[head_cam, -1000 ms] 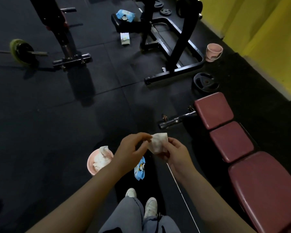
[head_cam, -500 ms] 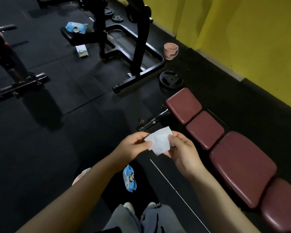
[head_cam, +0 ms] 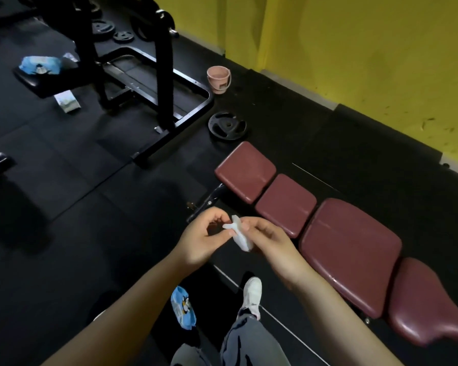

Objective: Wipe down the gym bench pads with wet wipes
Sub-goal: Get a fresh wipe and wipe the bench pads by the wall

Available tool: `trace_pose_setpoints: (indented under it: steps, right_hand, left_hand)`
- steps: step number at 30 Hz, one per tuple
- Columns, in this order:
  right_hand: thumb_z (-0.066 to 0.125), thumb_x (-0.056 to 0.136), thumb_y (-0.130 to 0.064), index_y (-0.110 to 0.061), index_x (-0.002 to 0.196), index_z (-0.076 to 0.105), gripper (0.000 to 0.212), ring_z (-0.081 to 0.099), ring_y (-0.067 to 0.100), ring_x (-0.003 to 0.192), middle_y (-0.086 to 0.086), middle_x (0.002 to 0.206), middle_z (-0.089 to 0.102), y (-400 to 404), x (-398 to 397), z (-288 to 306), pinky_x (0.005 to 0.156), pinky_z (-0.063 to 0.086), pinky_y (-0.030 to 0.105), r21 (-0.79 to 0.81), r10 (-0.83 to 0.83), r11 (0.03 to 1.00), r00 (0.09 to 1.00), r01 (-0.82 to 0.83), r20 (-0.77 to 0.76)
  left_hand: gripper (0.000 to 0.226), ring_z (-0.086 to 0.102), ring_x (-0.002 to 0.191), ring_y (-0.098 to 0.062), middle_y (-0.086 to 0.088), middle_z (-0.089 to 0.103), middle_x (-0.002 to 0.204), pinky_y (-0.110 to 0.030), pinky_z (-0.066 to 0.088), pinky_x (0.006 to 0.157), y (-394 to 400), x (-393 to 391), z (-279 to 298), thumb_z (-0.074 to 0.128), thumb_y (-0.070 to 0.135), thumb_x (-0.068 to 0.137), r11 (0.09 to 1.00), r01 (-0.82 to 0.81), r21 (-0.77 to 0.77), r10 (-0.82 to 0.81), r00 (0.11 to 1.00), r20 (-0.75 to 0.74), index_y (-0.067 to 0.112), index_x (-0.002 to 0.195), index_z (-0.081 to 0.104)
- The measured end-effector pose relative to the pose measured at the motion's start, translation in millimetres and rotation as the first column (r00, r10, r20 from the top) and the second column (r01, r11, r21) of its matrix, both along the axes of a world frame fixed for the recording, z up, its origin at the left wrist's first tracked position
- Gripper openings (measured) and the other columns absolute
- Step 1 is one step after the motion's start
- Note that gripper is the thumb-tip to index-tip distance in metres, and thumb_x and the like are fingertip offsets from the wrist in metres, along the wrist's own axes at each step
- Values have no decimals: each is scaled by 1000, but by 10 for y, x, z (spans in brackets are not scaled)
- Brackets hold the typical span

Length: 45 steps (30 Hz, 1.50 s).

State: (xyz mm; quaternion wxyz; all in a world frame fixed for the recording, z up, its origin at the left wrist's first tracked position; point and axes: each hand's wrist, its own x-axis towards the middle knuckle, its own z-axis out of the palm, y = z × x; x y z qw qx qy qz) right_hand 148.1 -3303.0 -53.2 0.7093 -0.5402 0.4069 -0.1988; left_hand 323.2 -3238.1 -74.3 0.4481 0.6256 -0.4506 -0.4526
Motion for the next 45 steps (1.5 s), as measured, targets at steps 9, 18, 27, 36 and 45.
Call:
trace_pose_setpoints:
  steps: [9, 18, 27, 36, 45]
  right_hand:
    - [61, 94, -19, -28, 110, 73, 21, 58, 2, 109, -10, 117, 65, -1489, -208, -454, 94, 46, 21, -300, 14, 949, 965, -95, -262]
    - [55, 97, -26, -47, 99, 67, 24, 57, -18, 67, -35, 81, 66, -2745, -337, -1042, 57, 38, 2, -317, -114, 948, 894, -33, -434]
    - [53, 95, -23, -37, 104, 72, 25, 64, -8, 89, -21, 101, 70, -3956, 414, -2135, 69, 46, 6, -268, -100, 962, 842, -55, -529]
    - [49, 95, -5, -19, 130, 62, 40, 52, 17, 128, 2, 136, 59, -4902, 1513, -3194, 110, 35, 25, -539, -347, 842, 760, -5, -549]
    - [41, 100, -2, -13, 141, 50, 43, 40, 20, 139, 7, 147, 47, -4673, 1997, -3767, 117, 28, 30, -637, -459, 769, 741, 53, -491]
  left_hand:
    - [13, 64, 84, -6, 1, 69, 94, -22, 52, 79, -1406, -313, -388, 70, 10, 89, 979, -125, 159, 122, 992, 33, 18, 98, 65]
    - [19, 62, 96, -7, 8, 66, 107, -29, 52, 85, -2236, 93, -1042, 60, 17, 95, 868, -224, 443, 148, 969, 200, 26, 112, 60]
    - [46, 55, 124, -15, 0, 55, 140, -31, 45, 101, -2913, 813, -2042, 61, 20, 92, 806, -217, 551, 40, 949, 314, 19, 138, 51]
    - [55, 49, 128, -11, 5, 49, 146, -33, 42, 103, -3192, 1329, -2870, 53, 16, 94, 762, -336, 553, 236, 940, 246, 27, 147, 40]
    - [46, 55, 124, -3, 14, 62, 131, -35, 41, 110, -3208, 1312, -3255, 35, 24, 98, 740, -412, 532, 500, 866, -26, 35, 137, 56]
